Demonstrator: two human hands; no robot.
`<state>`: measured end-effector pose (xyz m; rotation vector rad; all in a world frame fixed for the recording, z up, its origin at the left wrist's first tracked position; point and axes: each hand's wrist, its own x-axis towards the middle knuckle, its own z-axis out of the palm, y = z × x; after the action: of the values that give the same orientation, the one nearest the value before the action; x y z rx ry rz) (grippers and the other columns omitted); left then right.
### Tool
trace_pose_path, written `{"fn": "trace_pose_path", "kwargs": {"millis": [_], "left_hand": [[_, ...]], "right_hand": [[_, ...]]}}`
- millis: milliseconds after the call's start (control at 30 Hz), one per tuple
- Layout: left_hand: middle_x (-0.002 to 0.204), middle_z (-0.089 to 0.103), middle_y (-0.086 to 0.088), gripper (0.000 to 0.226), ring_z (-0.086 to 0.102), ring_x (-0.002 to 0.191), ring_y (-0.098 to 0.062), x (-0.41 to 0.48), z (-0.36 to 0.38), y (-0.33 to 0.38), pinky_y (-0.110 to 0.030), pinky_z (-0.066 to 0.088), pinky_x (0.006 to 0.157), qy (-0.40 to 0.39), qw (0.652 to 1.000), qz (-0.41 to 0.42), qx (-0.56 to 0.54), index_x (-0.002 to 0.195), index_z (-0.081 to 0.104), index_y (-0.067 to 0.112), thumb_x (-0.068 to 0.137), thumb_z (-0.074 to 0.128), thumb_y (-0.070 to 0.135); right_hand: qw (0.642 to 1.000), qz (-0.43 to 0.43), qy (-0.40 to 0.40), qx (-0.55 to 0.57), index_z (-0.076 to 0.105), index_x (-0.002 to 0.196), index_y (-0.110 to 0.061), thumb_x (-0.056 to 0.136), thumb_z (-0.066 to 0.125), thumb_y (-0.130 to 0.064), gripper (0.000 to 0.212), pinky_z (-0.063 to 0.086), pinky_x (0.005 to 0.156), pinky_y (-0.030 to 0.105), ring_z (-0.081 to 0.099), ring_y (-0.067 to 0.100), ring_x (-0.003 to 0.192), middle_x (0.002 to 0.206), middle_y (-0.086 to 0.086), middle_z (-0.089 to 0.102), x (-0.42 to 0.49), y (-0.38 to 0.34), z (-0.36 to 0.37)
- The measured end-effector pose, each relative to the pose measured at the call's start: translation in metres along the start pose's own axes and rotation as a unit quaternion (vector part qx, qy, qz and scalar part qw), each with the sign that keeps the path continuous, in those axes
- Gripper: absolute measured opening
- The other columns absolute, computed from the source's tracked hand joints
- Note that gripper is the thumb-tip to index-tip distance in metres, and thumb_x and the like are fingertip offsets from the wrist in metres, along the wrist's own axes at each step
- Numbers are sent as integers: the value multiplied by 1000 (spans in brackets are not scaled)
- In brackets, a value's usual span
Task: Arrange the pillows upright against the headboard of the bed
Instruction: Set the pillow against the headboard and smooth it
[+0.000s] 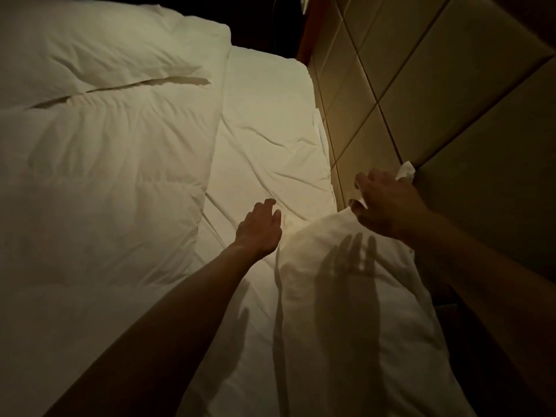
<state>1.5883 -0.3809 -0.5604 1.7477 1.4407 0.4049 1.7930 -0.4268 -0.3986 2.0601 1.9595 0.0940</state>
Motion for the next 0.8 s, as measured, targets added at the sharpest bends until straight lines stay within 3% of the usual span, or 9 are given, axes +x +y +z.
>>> {"fn": "trace_pose_path", "kwargs": {"millis": [333,600,800], "left_hand": [[145,47,-8,42,49,129,-29,31,46,-7,-47,40,107,-49,998,13,23,145,38,21,106,31,33],[143,49,-10,46,51,128,-31,83,75,0,-49,42,105,-72,995,28,63,151,28,26,107,27,37],[139,50,-8,45,55,121,-29,110,106,-14,-48,46,100,-107,990,43,76,150,30,28,105,34,25]], "right_hand": [[998,1,-65,-21,46,128,-19,96,47,-45,41,39,100,47,49,28,121,130,9,52,16,30,48],[995,-8,-81,-49,46,130,-18,97,49,-41,41,36,104,47,46,27,123,132,10,50,54,42,70],[991,-13,-109,-74,47,130,-19,99,44,-44,40,30,109,49,47,28,124,133,10,51,87,39,96]]}}
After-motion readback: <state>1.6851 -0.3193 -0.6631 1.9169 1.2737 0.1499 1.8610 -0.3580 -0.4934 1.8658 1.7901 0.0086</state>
